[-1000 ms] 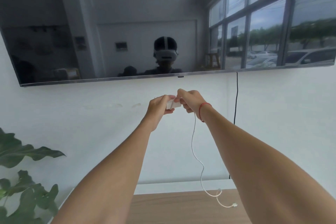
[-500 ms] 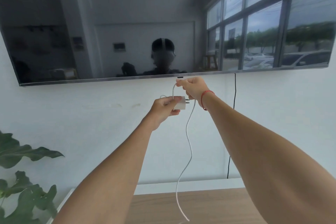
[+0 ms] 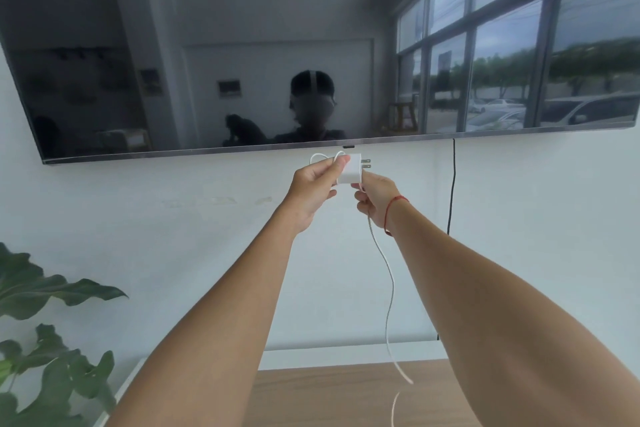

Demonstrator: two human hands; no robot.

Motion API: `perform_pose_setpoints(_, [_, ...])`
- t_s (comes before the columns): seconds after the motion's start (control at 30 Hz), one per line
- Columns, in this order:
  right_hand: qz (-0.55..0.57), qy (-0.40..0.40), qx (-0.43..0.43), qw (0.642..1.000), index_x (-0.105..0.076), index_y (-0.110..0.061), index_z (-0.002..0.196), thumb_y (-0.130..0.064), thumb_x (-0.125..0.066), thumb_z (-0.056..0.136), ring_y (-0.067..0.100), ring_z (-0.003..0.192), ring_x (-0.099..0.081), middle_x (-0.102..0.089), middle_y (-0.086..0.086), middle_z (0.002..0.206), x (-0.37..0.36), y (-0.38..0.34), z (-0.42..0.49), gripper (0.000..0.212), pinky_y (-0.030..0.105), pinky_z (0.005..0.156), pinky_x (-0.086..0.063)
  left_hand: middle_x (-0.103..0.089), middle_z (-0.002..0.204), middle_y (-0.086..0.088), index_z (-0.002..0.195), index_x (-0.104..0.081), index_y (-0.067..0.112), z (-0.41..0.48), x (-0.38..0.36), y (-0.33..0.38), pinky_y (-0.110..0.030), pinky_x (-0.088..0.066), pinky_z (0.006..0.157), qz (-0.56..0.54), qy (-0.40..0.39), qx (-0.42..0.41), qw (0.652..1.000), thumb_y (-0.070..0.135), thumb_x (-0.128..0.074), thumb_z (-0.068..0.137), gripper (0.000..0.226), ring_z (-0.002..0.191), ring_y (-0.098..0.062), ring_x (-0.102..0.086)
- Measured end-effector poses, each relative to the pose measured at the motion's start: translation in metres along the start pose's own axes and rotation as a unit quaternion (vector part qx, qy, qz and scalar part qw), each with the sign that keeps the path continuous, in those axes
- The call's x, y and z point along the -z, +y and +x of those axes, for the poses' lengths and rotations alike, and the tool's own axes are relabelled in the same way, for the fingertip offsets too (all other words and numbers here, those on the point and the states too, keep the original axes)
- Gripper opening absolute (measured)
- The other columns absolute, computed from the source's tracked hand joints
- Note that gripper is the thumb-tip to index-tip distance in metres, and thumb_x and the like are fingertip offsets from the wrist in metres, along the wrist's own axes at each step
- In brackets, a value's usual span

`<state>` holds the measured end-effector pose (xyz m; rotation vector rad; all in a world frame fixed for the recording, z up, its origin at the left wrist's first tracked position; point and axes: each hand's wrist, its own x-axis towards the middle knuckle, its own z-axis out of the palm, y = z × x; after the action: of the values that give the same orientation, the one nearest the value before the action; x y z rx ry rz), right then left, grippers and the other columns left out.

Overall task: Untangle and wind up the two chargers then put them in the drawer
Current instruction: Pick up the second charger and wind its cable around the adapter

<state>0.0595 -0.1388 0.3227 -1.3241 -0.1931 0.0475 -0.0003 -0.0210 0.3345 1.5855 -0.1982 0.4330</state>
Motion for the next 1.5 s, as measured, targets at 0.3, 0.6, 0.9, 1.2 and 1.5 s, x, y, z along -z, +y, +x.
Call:
perform_pose_setpoints(0.3, [0.046, -0.073, -0.085, 0.993, -0.052, -0.012, 0.076, -0.002, -0.033, 0.096, 0.005, 0.033, -0.026, -0.041, 0.001, 0.061, -0.021, 0.01, -0.002, 0.029, 0.015, 0.032, -0.018, -0.066, 0.119, 0.006, 0.12, -0.067, 0.027, -0.007, 0.014, -0.012, -0.034, -0.038, 0.103, -0.049, 0.007, 0.061, 0.997, 0.047, -0.065, 0.087, 0.039, 0.118, -0.014, -0.056])
perform_pose_setpoints(0.6, [-0.087, -0.08, -0.077, 0.99, -0.057, -0.012, 0.074, -0.019, -0.047, 0.093, 0.008, 0.041, -0.029, -0.044, -0.002, 0.059, -0.037, 0.009, -0.007, 0.022, 0.017, 0.034, -0.019, -0.071, 0.098, -0.001, 0.116, -0.07, 0.024, 0.001, 0.01, -0.014, -0.037, -0.053, 0.095, -0.05, 0.088, 0.02, 0.995, 0.051, -0.067, 0.083, 0.043, 0.085, -0.019, -0.061])
perform_pose_setpoints(0.9, [-0.309, -0.135, -0.02, 0.941, -0.068, -0.009, 0.085, -0.029, -0.047, 0.09, 0.013, 0.046, -0.022, -0.034, -0.005, 0.056, -0.051, -0.011, -0.008, 0.03, 0.022, 0.043, -0.02, -0.068, 0.115, -0.001, 0.124, -0.065, 0.022, 0.017, 0.044, -0.021, -0.032, -0.049, 0.099, 0.027, 0.105, 0.011, 0.994, 0.04, -0.064, 0.089, 0.039, 0.103, -0.017, -0.065])
perform_pose_setpoints(1.2, [-0.33, -0.069, 0.097, 0.937, -0.067, -0.004, 0.074, -0.03, -0.046, 0.087, 0.017, 0.052, -0.029, -0.036, 0.001, 0.06, -0.082, -0.028, 0.002, 0.036, 0.025, 0.047, -0.027, -0.068, 0.106, 0.005, 0.113, -0.069, 0.025, 0.037, 0.078, -0.012, -0.027, -0.048, 0.096, 0.066, 0.051, -0.016, 0.996, 0.039, -0.057, 0.094, 0.027, 0.103, -0.013, -0.063])
perform_pose_setpoints(1.5, [-0.276, -0.009, 0.161, 0.948, -0.066, -0.01, 0.061, -0.033, -0.059, 0.09, 0.016, 0.05, -0.031, -0.038, -0.001, 0.051, -0.098, -0.026, 0.005, 0.037, 0.024, 0.049, -0.033, -0.064, 0.103, 0.002, 0.111, -0.071, 0.012, 0.036, 0.098, -0.02, -0.026, -0.055, 0.088, 0.0, 0.04, 0.025, 0.999, 0.035, -0.061, 0.092, 0.031, 0.095, -0.013, -0.064])
